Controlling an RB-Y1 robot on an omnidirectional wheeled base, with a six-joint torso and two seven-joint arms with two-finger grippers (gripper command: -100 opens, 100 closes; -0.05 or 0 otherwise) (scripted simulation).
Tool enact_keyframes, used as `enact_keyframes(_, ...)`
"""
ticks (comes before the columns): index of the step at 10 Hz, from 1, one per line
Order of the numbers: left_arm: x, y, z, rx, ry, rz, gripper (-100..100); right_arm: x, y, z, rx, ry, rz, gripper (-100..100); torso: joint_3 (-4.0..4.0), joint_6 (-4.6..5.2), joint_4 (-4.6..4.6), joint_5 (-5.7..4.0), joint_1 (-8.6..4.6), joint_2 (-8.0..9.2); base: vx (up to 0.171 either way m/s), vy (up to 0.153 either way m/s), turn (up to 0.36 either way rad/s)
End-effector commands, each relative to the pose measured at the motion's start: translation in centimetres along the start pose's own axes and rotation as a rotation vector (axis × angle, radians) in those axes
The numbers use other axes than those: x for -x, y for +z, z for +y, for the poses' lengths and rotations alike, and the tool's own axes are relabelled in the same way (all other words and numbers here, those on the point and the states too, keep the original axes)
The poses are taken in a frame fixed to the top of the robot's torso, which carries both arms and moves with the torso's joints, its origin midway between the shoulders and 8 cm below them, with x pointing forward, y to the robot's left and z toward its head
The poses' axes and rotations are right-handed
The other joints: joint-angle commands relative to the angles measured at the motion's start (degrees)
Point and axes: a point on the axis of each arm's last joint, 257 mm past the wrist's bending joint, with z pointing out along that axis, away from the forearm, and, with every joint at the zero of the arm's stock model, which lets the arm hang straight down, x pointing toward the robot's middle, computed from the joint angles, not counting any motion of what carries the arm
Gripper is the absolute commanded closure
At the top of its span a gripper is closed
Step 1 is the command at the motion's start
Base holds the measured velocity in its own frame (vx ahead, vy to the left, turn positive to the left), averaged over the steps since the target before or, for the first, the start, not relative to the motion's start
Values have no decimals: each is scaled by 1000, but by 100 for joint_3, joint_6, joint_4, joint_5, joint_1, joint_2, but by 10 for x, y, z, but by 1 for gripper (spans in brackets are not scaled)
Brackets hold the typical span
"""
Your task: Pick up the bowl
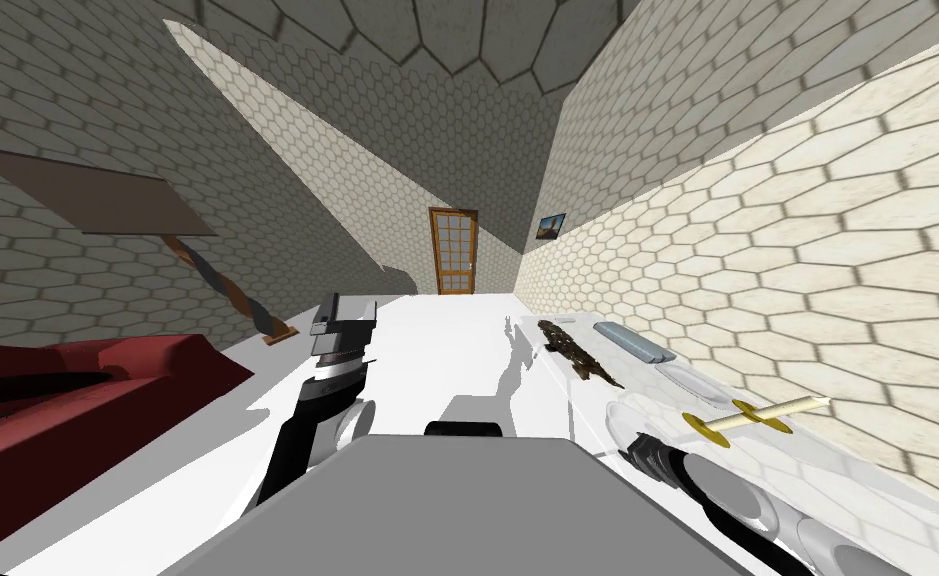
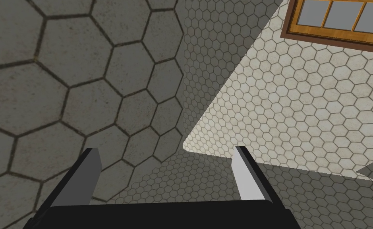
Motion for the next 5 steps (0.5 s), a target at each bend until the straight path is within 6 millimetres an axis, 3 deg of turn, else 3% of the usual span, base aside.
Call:
enact_keyframes(1, 0, 0, 0, 0, 0, 0, 0, 5, 5, -4, -6, 16, 5, -100, 0, 0, 0, 0, 0, 0, -72, 0, 90)
enact_keyframes(5, 0, 0, 0, 0, 0, 0, 0, 16, 19, -10, -15, 75, 26, -100, 6, -1, 2, -1, -4, 12, -123, -17, 151)
